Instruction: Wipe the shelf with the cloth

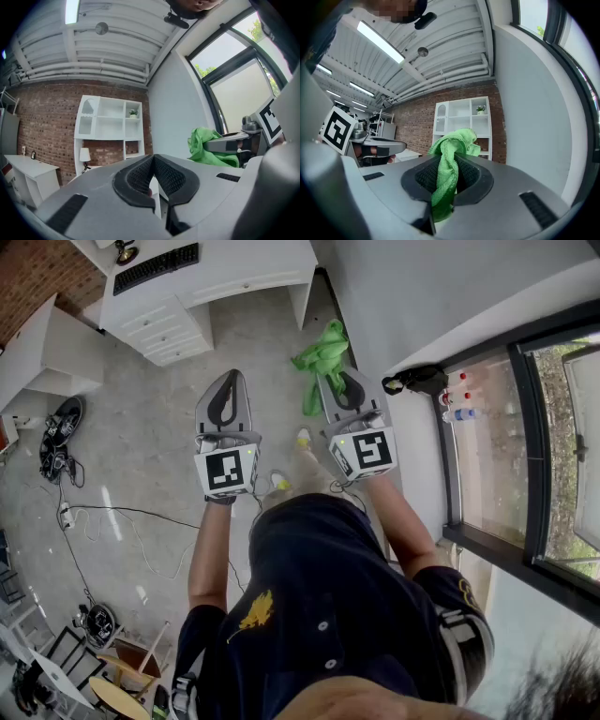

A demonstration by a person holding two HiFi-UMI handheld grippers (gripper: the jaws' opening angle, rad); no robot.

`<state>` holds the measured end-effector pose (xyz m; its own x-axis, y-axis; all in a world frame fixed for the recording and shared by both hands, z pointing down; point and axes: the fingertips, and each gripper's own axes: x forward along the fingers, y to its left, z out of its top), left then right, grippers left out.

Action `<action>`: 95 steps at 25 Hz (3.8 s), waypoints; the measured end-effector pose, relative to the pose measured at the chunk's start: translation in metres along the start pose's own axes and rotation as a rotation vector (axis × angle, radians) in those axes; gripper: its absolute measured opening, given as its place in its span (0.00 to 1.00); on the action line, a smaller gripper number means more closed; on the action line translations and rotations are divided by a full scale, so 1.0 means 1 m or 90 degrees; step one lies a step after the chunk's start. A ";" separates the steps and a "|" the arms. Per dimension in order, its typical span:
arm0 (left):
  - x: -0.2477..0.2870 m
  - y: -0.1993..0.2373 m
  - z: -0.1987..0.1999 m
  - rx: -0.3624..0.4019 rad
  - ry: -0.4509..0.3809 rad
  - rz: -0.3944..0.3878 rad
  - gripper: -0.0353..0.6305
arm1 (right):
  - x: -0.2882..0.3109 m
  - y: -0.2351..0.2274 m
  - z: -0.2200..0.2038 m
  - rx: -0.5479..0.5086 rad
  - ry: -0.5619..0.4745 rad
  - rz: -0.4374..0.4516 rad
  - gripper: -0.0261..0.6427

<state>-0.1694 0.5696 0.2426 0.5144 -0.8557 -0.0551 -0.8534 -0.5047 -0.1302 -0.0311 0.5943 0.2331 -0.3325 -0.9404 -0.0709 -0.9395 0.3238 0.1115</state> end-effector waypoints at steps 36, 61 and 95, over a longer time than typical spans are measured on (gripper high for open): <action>0.219 0.055 0.006 0.061 0.054 0.068 0.08 | 0.191 -0.143 -0.035 0.104 0.007 0.054 0.11; 0.337 0.060 -0.043 0.051 0.106 0.038 0.08 | 0.253 -0.199 -0.124 0.153 0.116 0.067 0.11; 0.601 0.283 -0.220 -0.077 0.207 0.135 0.08 | 0.628 -0.337 -0.218 -0.004 0.291 0.136 0.11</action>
<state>-0.1202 -0.1131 0.3904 0.2887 -0.9241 0.2504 -0.9516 -0.3057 -0.0311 0.0950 -0.1276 0.3667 -0.4459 -0.8030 0.3954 -0.8534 0.5146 0.0826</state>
